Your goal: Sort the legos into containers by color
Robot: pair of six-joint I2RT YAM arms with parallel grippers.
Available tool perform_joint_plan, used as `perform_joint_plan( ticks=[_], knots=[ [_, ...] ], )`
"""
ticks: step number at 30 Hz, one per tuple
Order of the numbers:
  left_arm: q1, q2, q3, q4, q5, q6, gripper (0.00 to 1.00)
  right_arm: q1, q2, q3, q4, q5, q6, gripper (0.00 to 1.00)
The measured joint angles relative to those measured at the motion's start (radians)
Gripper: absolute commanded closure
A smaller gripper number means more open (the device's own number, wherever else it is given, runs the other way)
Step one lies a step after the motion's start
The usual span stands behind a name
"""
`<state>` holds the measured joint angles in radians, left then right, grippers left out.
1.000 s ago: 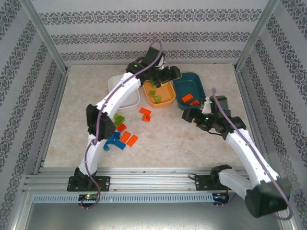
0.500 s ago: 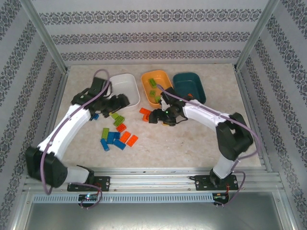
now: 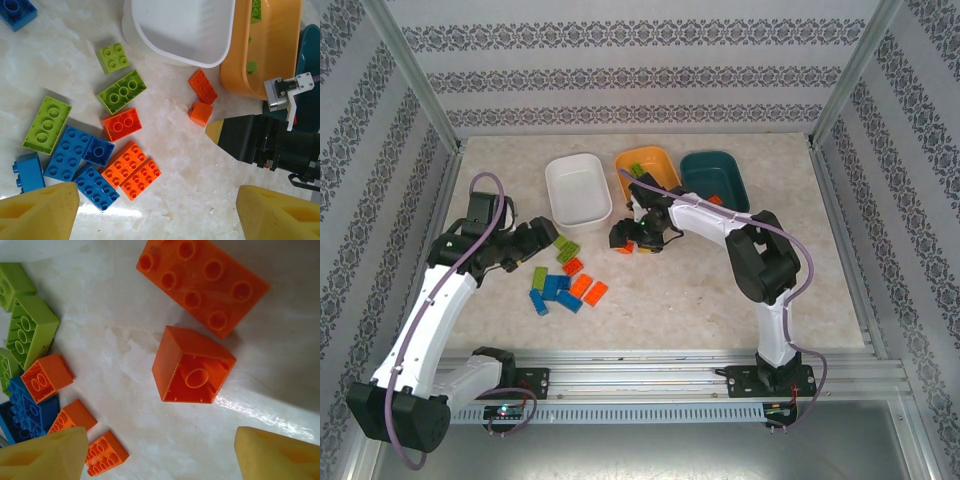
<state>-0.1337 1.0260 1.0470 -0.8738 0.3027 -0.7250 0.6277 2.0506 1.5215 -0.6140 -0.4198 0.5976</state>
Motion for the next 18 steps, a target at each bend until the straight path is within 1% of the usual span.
perform_joint_plan(
  ticks=[5,13,18],
  knots=[
    [0.019,0.011,0.000,-0.008,0.011,0.023,0.16,0.017,0.037,0.027,-0.009,0.005,0.002,0.25],
    [0.059,0.017,0.000,-0.012,0.040,0.057,0.15,0.016,0.074,0.061,-0.023,0.023,0.002,0.27],
    [0.084,0.029,0.000,-0.014,0.061,0.071,0.15,0.016,0.117,0.107,-0.033,0.053,0.002,0.32]
  ],
)
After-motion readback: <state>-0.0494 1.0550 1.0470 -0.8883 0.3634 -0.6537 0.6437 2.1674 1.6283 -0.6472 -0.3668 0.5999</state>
